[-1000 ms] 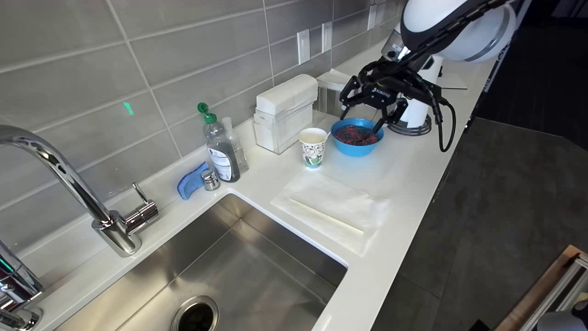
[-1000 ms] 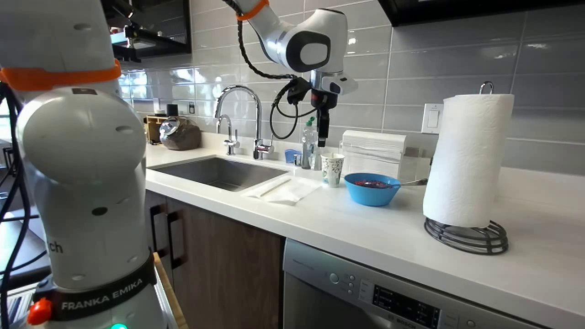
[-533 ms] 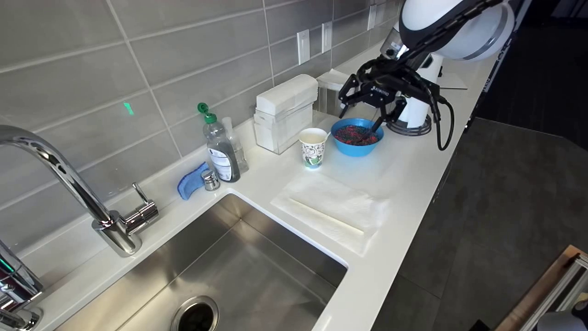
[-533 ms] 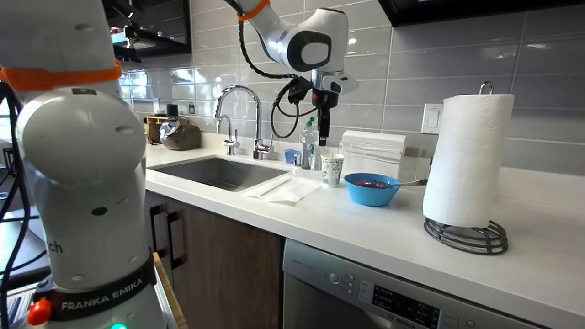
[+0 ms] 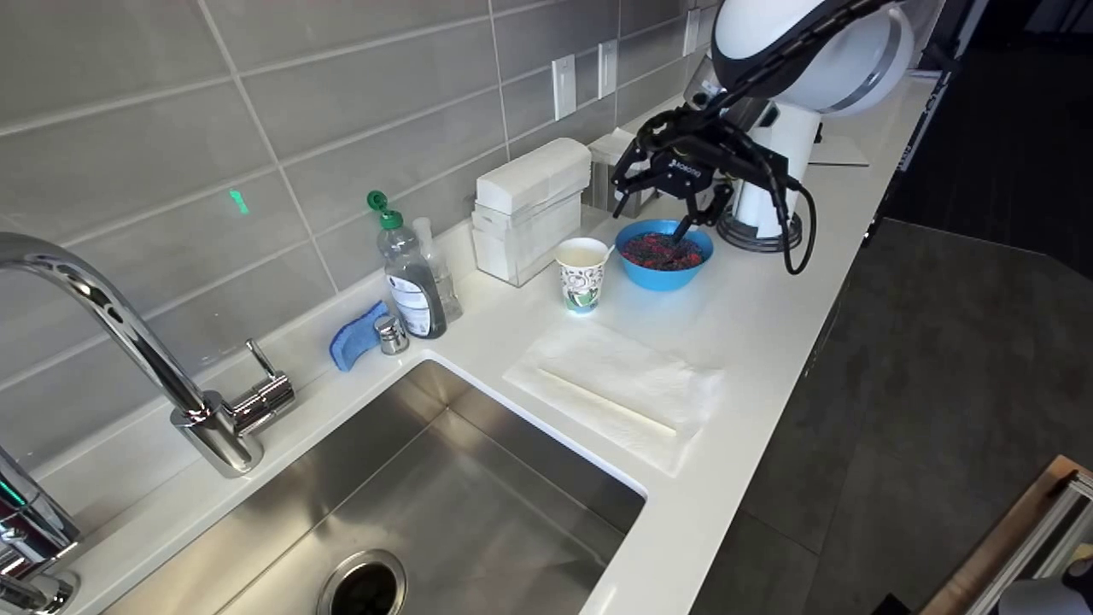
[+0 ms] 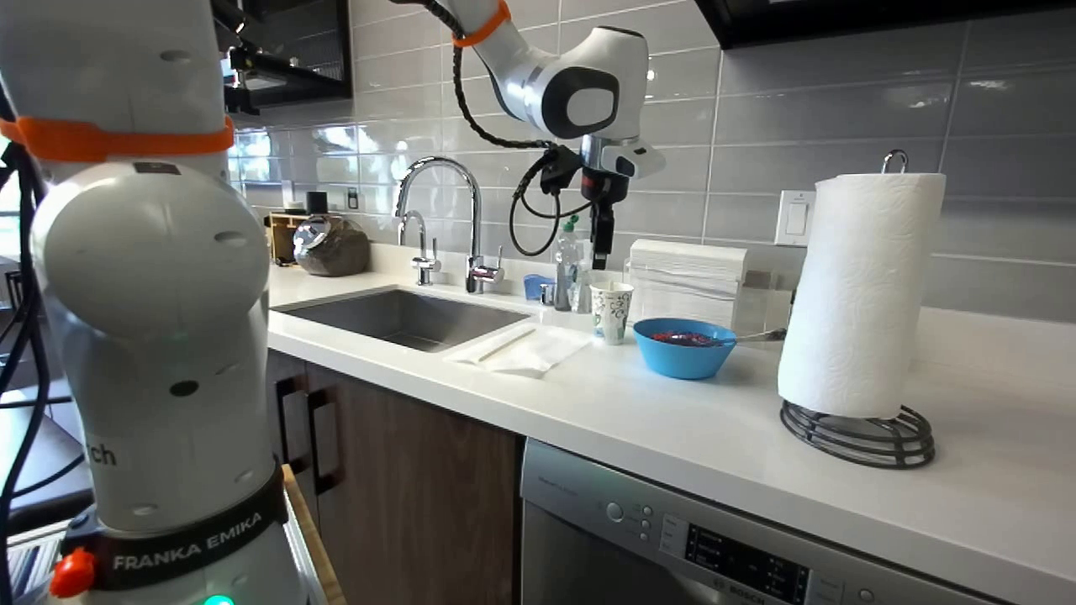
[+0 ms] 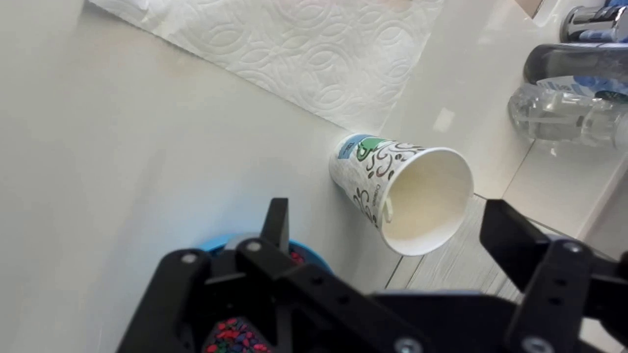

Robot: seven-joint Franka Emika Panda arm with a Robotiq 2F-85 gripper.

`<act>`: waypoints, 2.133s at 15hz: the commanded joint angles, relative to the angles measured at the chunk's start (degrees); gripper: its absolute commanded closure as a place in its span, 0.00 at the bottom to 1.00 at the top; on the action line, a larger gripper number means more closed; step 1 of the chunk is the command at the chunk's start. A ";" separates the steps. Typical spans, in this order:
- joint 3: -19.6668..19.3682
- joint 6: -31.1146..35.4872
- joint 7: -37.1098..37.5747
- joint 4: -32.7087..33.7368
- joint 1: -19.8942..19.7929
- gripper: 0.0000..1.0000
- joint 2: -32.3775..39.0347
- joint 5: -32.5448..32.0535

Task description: Pick up the white knife, then place it on the paper towel

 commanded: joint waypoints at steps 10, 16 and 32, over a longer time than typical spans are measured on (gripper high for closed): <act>-0.24 4.90 5.74 7.34 1.04 0.66 10.55 -0.76; -0.30 5.56 6.21 8.02 1.28 0.76 12.34 -1.00; -0.27 6.54 5.68 8.34 2.70 0.99 13.25 -3.71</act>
